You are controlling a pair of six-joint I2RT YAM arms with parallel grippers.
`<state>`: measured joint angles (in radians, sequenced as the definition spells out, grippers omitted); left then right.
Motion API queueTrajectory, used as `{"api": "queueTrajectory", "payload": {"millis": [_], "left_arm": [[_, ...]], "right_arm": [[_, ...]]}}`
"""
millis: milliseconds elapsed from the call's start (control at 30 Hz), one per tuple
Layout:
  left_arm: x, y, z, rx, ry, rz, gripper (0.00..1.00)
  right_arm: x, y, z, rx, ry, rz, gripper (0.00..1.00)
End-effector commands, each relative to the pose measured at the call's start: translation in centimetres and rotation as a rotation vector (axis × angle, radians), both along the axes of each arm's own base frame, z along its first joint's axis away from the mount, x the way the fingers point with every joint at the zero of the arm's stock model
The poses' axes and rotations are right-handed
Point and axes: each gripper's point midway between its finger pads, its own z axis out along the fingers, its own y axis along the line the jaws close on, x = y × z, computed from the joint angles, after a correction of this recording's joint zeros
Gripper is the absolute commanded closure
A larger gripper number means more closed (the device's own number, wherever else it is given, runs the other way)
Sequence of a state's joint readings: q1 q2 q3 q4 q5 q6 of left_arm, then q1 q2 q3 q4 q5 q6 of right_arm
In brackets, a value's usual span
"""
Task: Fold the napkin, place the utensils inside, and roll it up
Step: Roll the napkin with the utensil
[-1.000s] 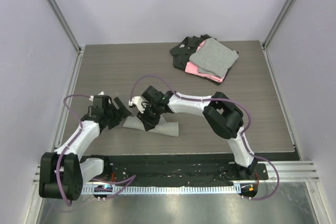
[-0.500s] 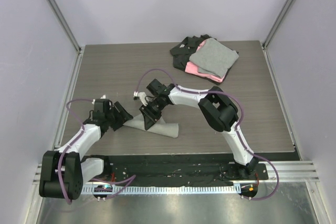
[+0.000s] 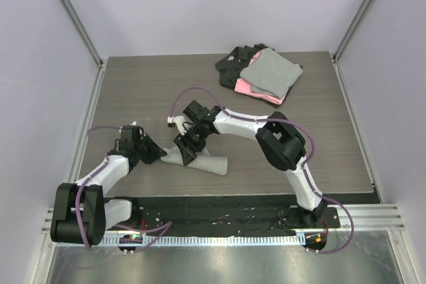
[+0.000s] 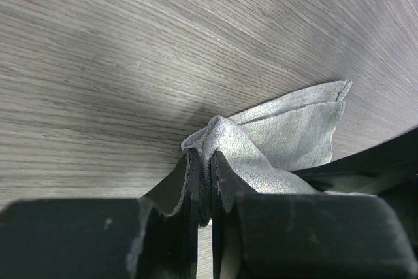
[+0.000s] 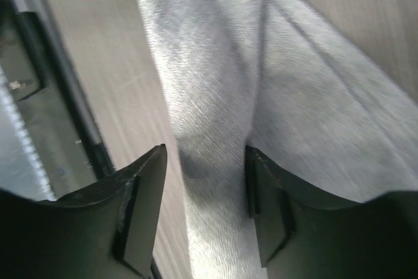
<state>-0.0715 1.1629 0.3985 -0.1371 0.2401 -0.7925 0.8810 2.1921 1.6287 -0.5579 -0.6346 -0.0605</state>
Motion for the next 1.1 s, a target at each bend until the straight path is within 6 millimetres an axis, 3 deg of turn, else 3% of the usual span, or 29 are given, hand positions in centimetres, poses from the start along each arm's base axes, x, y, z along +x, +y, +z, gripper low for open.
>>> {"api": "queueTrajectory", "payload": {"millis": [0,67,100,167,200,300,500,1067], "left_arm": [[0.2,0.1,0.2,0.023,0.024,-0.027,1.0],[-0.2,0.2,-0.2,0.03,0.064,-0.034,1.0],[0.0,0.2,-0.1,0.032,0.067,-0.041,1.0],[-0.3,0.1,-0.3,0.029,0.094,-0.049,1.0],[-0.1,0.0,-0.1,0.026,0.094,-0.05,1.0],[-0.1,-0.1,-0.1,0.02,0.105,-0.055,1.0],[-0.1,-0.2,0.0,0.015,0.108,-0.058,1.0],[0.2,-0.5,0.4,0.004,0.093,-0.074,1.0]], "right_arm": [[3.2,-0.3,5.2,-0.019,-0.309,-0.091,0.39],[2.4,0.0,5.3,-0.036,-0.425,-0.061,0.36],[3.7,0.0,6.5,-0.049,-0.548,-0.104,0.35],[2.3,0.4,6.1,-0.071,-0.652,-0.071,0.35],[2.9,0.8,7.1,-0.068,-0.751,-0.082,0.34],[1.5,1.8,7.1,-0.062,-0.854,-0.037,0.34],[0.5,2.6,4.9,-0.092,-0.877,0.023,0.35],[1.2,1.0,-0.9,-0.218,-0.838,0.051,0.44]]}}
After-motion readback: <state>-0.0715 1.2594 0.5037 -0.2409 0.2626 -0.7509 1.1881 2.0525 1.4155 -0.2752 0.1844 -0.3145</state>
